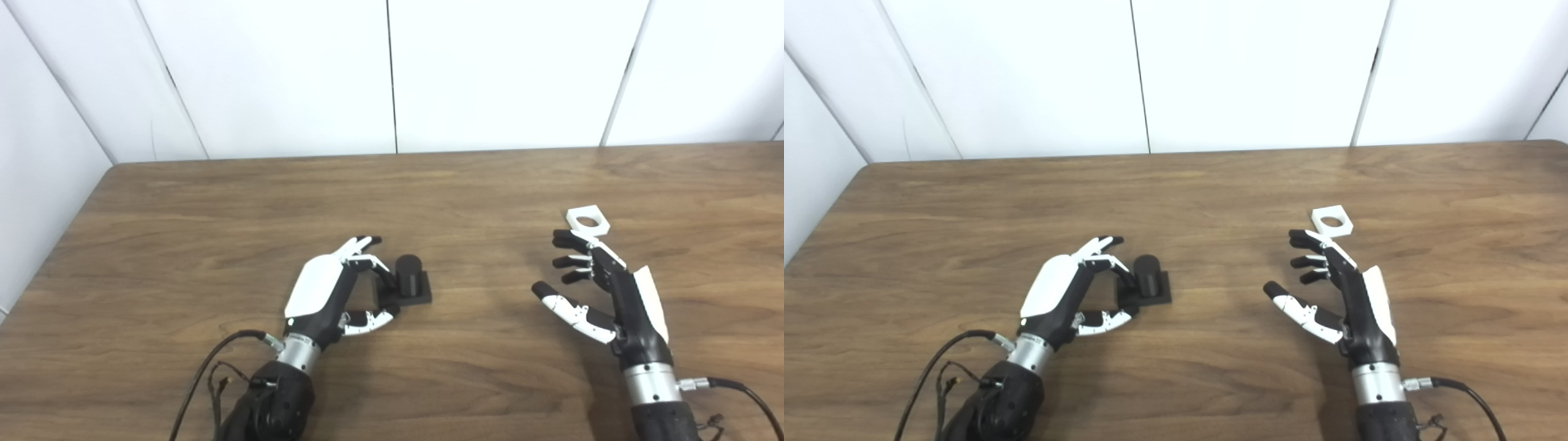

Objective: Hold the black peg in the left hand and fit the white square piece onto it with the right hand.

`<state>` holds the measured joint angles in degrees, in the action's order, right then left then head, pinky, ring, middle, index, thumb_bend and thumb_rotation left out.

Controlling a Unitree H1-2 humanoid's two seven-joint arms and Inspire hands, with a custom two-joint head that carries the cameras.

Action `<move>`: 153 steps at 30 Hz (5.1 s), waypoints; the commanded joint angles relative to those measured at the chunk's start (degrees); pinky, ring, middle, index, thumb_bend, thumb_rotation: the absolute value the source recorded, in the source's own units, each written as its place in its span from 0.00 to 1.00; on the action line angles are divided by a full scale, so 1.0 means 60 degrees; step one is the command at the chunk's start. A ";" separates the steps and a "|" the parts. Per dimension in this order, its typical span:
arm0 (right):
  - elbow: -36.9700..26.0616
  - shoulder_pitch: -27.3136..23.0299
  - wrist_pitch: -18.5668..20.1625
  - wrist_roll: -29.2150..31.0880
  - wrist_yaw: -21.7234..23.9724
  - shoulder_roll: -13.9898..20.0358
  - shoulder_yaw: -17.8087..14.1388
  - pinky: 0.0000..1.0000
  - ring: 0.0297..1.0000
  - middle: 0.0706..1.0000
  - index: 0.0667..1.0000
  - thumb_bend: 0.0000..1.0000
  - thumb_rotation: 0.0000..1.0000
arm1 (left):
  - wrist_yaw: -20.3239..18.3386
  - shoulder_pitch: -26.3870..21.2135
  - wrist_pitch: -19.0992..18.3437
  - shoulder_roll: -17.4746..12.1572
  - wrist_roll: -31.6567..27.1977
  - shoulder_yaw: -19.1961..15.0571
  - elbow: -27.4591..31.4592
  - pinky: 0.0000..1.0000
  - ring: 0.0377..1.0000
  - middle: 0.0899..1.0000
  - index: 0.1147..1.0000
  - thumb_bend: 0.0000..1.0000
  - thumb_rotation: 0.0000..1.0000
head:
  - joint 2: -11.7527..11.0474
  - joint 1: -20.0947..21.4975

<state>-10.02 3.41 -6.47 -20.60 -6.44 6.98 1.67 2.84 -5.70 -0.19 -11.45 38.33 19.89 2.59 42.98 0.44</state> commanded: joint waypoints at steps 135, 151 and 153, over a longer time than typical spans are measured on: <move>0.5214 -0.7091 0.1581 -0.1989 0.5941 0.4902 0.2695 0.79 0.92 0.95 0.87 0.65 0.25 | -0.0301 0.0456 0.0798 0.0115 0.0074 -0.0633 0.0195 0.81 0.92 0.89 0.42 0.52 0.06 | -0.0533 0.1843; 0.6189 -0.7280 0.1396 -0.2717 0.4987 0.4809 0.3135 0.73 0.87 0.89 0.62 0.55 0.28 | -0.0397 0.0454 0.0800 0.0045 0.0069 -0.0696 0.0294 0.80 0.92 0.89 0.42 0.52 0.07 | -0.0535 0.1832; 0.6118 -0.7269 0.1557 -0.2772 0.5071 0.4820 0.3175 0.73 0.87 0.89 0.61 0.53 0.31 | -0.0384 0.0449 0.0814 0.0040 0.0070 -0.0712 0.0282 0.80 0.92 0.89 0.42 0.52 0.07 | -0.0517 0.1822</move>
<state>26.43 -38.85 1.30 -36.40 23.09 35.08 20.59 0.71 -2.55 4.95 -10.24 38.38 16.08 3.27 39.81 11.43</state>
